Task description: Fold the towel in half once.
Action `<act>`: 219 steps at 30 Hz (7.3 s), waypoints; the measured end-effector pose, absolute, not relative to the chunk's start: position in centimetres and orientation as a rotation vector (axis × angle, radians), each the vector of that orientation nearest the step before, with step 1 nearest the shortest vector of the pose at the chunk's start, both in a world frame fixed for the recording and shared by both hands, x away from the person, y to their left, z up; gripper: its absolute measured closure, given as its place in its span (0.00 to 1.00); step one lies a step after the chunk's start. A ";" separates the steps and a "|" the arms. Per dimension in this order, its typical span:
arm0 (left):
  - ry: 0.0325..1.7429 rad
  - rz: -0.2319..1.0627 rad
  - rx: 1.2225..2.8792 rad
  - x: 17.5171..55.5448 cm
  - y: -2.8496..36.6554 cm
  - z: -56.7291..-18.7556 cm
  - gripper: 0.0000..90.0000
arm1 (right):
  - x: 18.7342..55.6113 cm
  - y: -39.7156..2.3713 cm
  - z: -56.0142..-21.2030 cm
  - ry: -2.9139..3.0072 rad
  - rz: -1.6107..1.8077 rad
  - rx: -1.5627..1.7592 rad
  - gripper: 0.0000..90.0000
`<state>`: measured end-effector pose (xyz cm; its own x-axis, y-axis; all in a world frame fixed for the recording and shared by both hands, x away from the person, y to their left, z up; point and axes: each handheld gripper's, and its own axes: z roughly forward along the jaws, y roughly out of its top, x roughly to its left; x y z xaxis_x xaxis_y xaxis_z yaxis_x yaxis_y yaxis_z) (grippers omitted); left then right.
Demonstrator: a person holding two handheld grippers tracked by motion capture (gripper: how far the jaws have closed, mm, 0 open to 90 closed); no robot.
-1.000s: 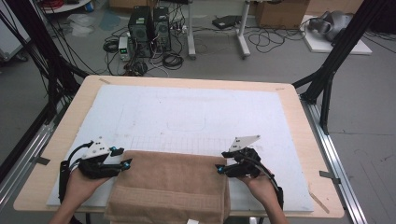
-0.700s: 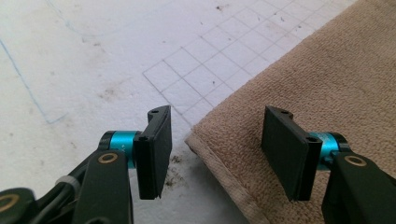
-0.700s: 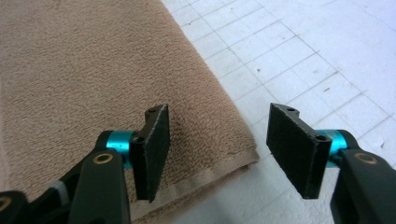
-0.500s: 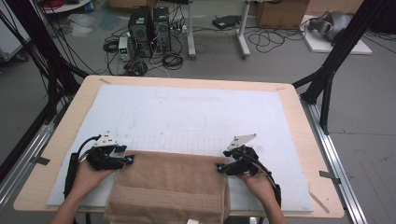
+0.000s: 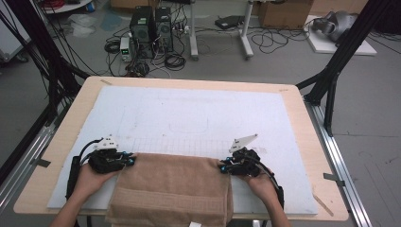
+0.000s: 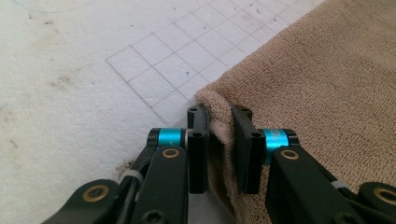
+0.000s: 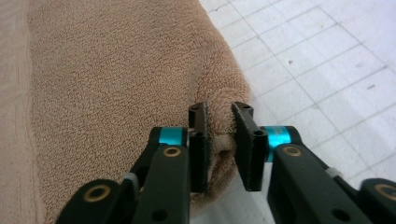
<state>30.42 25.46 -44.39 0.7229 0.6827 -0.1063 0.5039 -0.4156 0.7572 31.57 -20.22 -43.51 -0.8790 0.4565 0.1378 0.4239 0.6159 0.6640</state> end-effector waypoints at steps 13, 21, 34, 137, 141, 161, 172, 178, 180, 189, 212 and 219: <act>0.912 0.471 2.060 33.2 24.1 -40.5 0.90 | 34.8 -20.3 -40.4 2.692 1.086 0.795 0.90; 0.917 0.605 1.982 38.3 22.6 -34.2 0.90 | 40.2 -21.2 -34.7 2.564 1.061 0.848 0.90; 0.944 0.659 1.976 41.9 22.1 -31.0 0.63 | 44.4 -21.5 -31.6 2.445 1.036 0.932 0.67; 0.749 0.408 2.054 29.9 22.8 -40.0 0.95 | 30.9 -21.1 -38.9 2.650 1.169 0.696 0.93; 0.728 0.413 2.051 28.6 22.7 -39.4 0.95 | 29.7 -21.2 -38.5 2.655 1.176 0.666 0.93; 0.549 0.449 2.077 17.8 22.6 -37.2 0.84 | 21.2 -22.1 -35.5 2.694 1.266 0.446 0.81; 0.643 0.498 2.043 23.2 23.2 -38.9 0.62 | 26.0 -21.7 -38.1 2.655 1.173 0.637 0.59; 0.733 0.521 2.049 27.3 23.0 -40.7 0.60 | 29.8 -22.5 -39.2 2.576 1.108 0.784 0.54; 0.777 0.516 2.057 28.5 23.0 -41.3 0.59 | 30.9 -22.8 -39.7 2.554 1.091 0.837 0.53; 0.940 0.503 2.111 31.4 23.6 -43.2 0.54 | 33.9 -23.1 -42.7 2.543 1.026 1.007 0.44; 0.970 0.347 2.094 32.1 23.4 -44.0 0.93 | 34.8 -22.4 -43.4 2.663 1.083 0.977 0.93; 1.040 0.390 1.978 33.9 23.1 -43.2 0.94 | 37.3 -22.5 -41.9 2.633 1.028 0.987 0.94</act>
